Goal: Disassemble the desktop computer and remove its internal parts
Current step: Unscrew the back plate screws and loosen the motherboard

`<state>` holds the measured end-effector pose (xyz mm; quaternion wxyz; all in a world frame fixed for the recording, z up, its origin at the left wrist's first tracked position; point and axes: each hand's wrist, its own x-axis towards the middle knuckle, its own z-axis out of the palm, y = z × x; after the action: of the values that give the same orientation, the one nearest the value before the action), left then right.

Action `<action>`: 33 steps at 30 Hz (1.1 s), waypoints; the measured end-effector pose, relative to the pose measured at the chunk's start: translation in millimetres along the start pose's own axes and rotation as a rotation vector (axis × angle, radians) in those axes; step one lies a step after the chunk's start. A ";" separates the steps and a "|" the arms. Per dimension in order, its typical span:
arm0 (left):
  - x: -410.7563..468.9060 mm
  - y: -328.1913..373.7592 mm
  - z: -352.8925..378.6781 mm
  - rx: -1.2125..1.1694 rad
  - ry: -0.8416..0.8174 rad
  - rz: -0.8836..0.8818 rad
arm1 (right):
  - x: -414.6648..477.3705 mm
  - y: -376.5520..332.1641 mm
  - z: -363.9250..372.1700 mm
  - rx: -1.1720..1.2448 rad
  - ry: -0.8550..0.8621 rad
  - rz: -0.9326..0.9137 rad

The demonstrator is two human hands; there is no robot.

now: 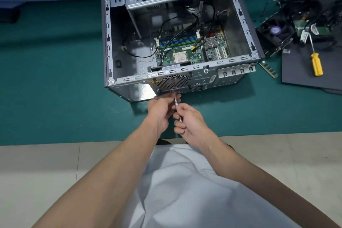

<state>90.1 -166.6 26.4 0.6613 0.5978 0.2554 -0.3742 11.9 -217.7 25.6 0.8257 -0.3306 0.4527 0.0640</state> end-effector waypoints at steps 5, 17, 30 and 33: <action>0.9 -0.6 -0.4 -0.009 0.003 -0.005 | 3.0 0.6 -2.5 0.042 -0.035 -0.002; -0.7 -1.3 -0.7 -0.014 -0.012 -0.020 | 6.4 1.5 -3.2 0.129 -0.091 -0.014; -2.7 0.4 0.5 -0.021 0.023 -0.013 | 9.9 6.4 -2.7 0.213 -0.124 -0.007; -1.1 0.9 0.3 0.050 0.031 -0.016 | 11.2 6.1 -4.1 0.329 -0.190 0.046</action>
<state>90.1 -166.7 27.8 0.6391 0.6178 0.2608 -0.3765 13.1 -217.6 12.2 0.9060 -0.1730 0.3843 0.0388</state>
